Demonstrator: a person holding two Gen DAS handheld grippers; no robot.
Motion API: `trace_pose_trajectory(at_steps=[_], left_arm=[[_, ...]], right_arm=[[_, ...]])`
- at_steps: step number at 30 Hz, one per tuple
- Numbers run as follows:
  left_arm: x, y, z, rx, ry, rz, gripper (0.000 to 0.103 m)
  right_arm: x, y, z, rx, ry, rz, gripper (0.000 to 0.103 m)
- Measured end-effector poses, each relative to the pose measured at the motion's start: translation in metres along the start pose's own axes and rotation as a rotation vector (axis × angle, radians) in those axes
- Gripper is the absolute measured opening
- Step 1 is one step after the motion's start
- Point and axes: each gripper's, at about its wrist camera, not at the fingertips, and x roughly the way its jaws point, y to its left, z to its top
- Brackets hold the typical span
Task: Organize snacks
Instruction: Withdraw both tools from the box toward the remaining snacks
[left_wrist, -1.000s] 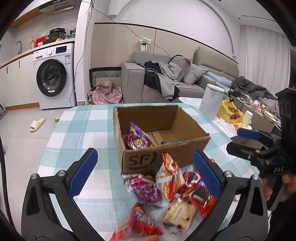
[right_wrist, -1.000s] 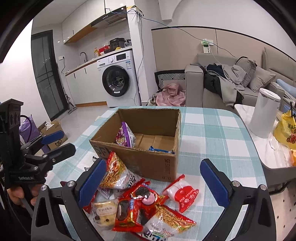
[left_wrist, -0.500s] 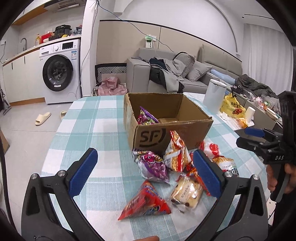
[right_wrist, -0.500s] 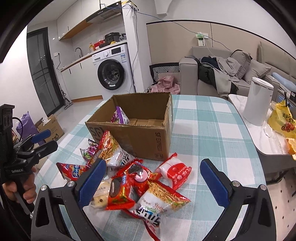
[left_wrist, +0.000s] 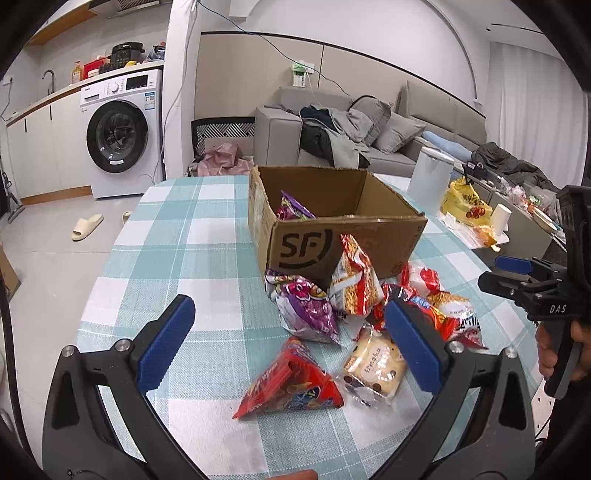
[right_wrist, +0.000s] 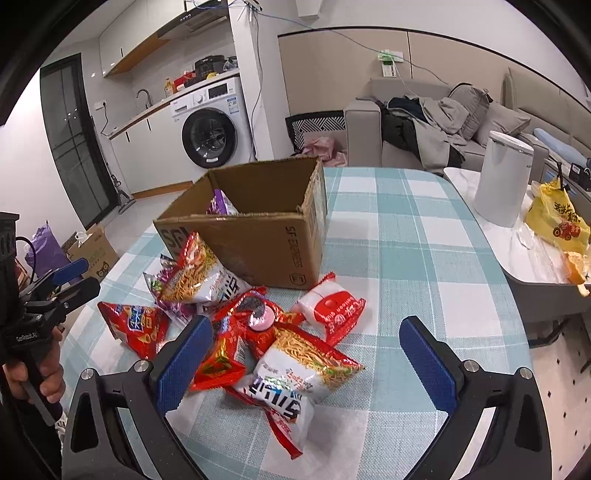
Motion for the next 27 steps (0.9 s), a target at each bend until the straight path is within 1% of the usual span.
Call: trace_pose_trajectory(at_steps=[5,10,18,27], left_arm=[[0.006,-0.001,-0.008,0.000,0.028,-0.001,0.102],[0.013,0.001,-0.015,-0.003,0.048,0.003,0.102],[0.028,0.001,-0.021,-0.004,0.091,0.004,0.102],[0.037,-0.002,-0.027,0.008,0.114,-0.008,0.102]], right_arm=[[0.009,-0.005,-0.006,-0.011,0.043,-0.020,0.103],[0.019,-0.011,-0.011,-0.014,0.076,-0.015,0.103],[0.035,-0.021,-0.017,0.015,0.128,-0.024,0.103],[0.047,-0.016,-0.021,0.009,0.157,-0.007,0.103]])
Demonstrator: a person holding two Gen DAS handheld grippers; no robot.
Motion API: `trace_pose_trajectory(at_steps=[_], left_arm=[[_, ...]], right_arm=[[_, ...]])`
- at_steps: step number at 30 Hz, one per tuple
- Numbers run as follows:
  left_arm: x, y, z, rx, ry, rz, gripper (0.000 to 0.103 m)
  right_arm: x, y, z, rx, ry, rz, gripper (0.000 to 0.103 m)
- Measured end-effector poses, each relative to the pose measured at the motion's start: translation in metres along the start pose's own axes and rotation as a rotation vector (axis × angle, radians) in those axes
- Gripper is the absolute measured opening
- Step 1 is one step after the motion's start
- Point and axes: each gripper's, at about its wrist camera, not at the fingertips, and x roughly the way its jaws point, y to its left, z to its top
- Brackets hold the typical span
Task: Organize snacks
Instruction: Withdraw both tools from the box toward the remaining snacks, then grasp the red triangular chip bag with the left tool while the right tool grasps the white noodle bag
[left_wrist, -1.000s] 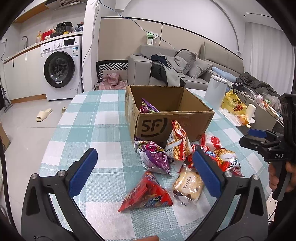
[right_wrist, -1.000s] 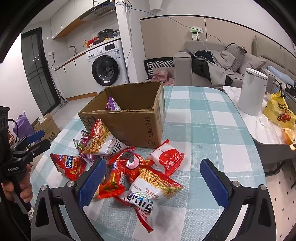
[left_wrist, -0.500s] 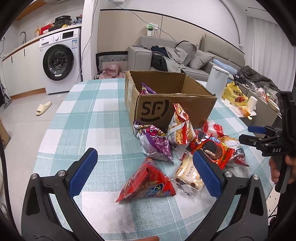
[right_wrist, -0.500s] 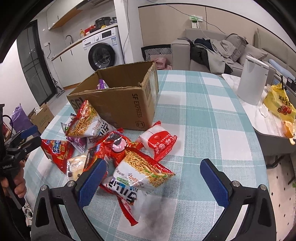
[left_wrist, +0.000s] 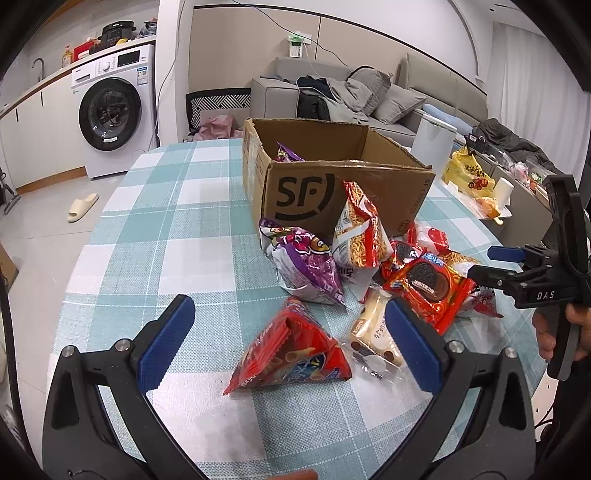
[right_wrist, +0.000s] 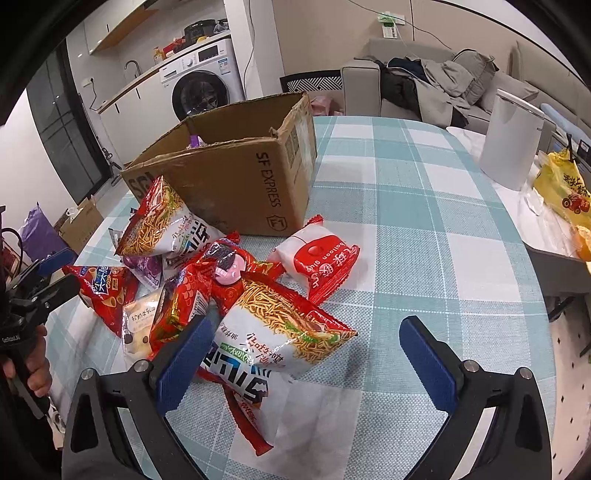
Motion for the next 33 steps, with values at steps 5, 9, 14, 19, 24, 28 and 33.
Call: trace_pose_trajectory(at_steps=[5,9,14,19,24,28,33], left_arm=[[0.003,0.000,-0.001,0.006,0.011,-0.001,0.102],[0.005,0.000,-0.002,0.009,0.020,-0.005,0.102],[0.009,-0.001,-0.005,0.015,0.036,-0.008,0.102],[0.013,-0.002,-0.007,0.025,0.051,-0.008,0.102],[0.020,0.000,-0.010,0.025,0.072,-0.010,0.102],[0.025,0.001,-0.012,0.022,0.090,-0.009,0.102],[0.035,0.005,-0.016,0.013,0.115,-0.013,0.102]], right_arm=[[0.008,0.003,-0.002,-0.004,0.026,0.009,0.103],[0.015,0.005,-0.004,-0.008,0.049,0.022,0.103],[0.019,0.006,-0.007,-0.017,0.063,0.035,0.103],[0.018,-0.003,-0.010,-0.011,0.081,0.074,0.103],[0.019,-0.013,-0.011,0.030,0.091,0.110,0.103],[0.023,-0.012,-0.012,0.035,0.099,0.132,0.102],[0.027,-0.007,-0.013,0.023,0.102,0.147,0.101]])
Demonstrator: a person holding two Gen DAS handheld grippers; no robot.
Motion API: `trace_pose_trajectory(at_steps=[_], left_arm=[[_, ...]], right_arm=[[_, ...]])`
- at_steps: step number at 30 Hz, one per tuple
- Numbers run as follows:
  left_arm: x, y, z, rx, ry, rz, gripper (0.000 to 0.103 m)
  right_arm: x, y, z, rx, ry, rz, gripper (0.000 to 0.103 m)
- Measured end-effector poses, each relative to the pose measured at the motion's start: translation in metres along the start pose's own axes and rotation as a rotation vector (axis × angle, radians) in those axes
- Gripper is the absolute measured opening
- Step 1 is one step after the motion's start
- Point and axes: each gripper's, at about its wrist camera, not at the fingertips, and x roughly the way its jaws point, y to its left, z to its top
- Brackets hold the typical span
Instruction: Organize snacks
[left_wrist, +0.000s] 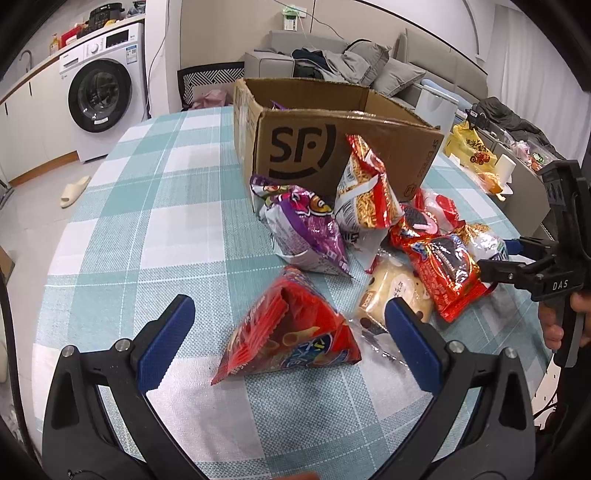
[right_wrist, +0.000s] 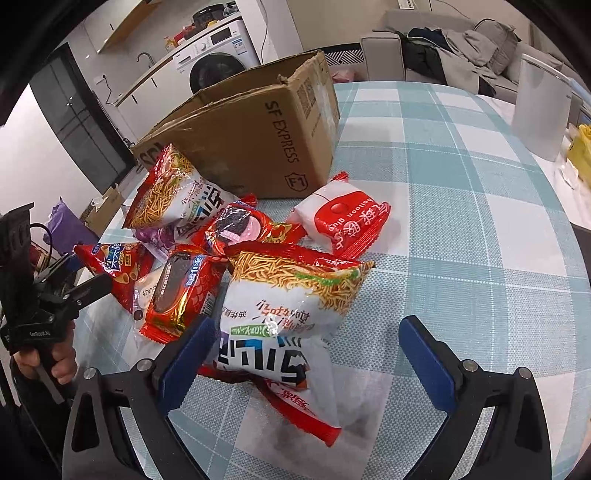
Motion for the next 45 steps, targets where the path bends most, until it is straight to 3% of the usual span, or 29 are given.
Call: trace_pose_trajectory(at_steps=[2,4,8,12,19,26,45], left_arm=[[0.003,0.002,-0.001,-0.008,0.008,-0.008,0.102],[0.007,0.003,-0.001,-0.014,0.021,-0.021,0.094],[0.012,0.006,-0.003,-0.023,0.036,-0.034,0.084],[0.016,0.010,-0.004,-0.039,0.053,-0.059,0.063],[0.015,0.013,-0.003,-0.045,0.038,-0.092,0.041],[0.007,0.010,-0.002,-0.033,0.012,-0.097,0.034],[-0.024,0.008,0.002,-0.031,-0.066,-0.106,0.033]], right_arm=[[0.000,0.001,0.000,-0.003,-0.002,0.003,0.095],[0.000,0.000,0.002,0.002,-0.005,0.018,0.086],[-0.001,0.001,0.002,0.000,-0.006,0.033,0.082],[-0.003,0.003,0.001,-0.006,-0.010,0.049,0.074],[-0.008,0.008,-0.001,-0.032,-0.031,0.049,0.059],[-0.015,0.007,-0.001,-0.047,-0.059,0.028,0.051],[-0.041,-0.003,0.006,-0.011,-0.164,0.013,0.050]])
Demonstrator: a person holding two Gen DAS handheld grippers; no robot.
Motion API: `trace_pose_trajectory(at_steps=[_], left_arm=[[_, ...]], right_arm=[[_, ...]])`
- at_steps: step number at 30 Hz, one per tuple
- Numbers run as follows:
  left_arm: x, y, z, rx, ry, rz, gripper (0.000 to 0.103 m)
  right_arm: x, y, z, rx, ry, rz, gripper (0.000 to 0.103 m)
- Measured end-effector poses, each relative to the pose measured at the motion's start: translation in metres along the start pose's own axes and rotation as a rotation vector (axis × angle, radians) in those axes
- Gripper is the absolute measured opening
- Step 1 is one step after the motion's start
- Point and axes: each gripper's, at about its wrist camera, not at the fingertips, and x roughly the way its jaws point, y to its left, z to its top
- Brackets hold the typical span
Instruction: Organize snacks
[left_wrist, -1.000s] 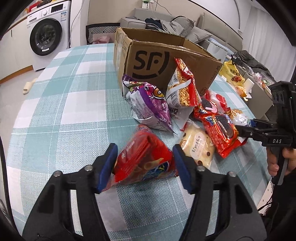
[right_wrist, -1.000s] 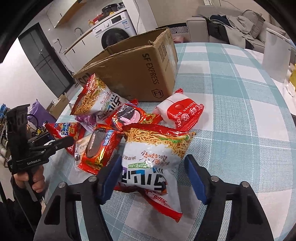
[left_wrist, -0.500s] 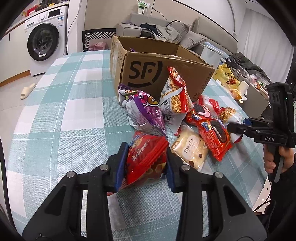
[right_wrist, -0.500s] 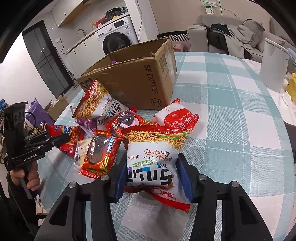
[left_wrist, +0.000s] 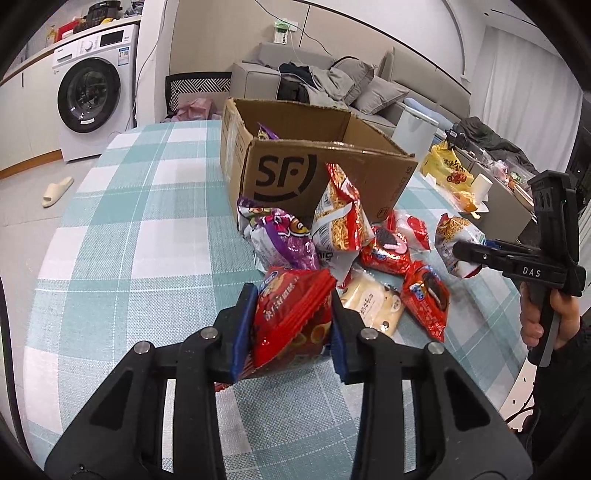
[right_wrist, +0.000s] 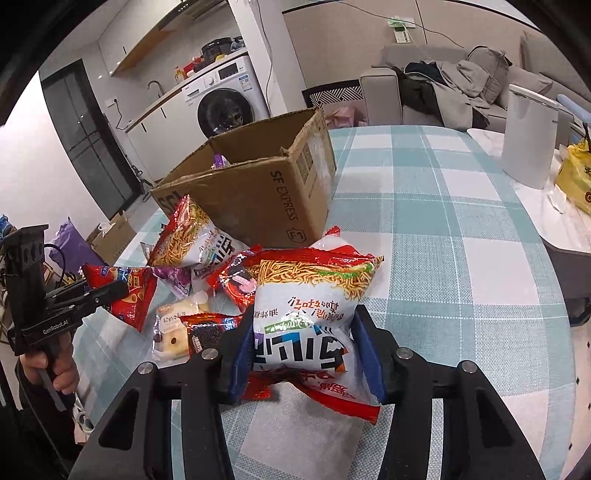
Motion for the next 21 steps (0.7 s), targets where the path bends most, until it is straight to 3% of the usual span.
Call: trace_pose_trajectory(at_steps=[21], left_arm=[[-0.036,-0.011,0.019,0.003,-0.113,0.011,0.033]], right_arm=[[-0.019,0.027,0.009,-0.017,-0.090,0.048,0.050]])
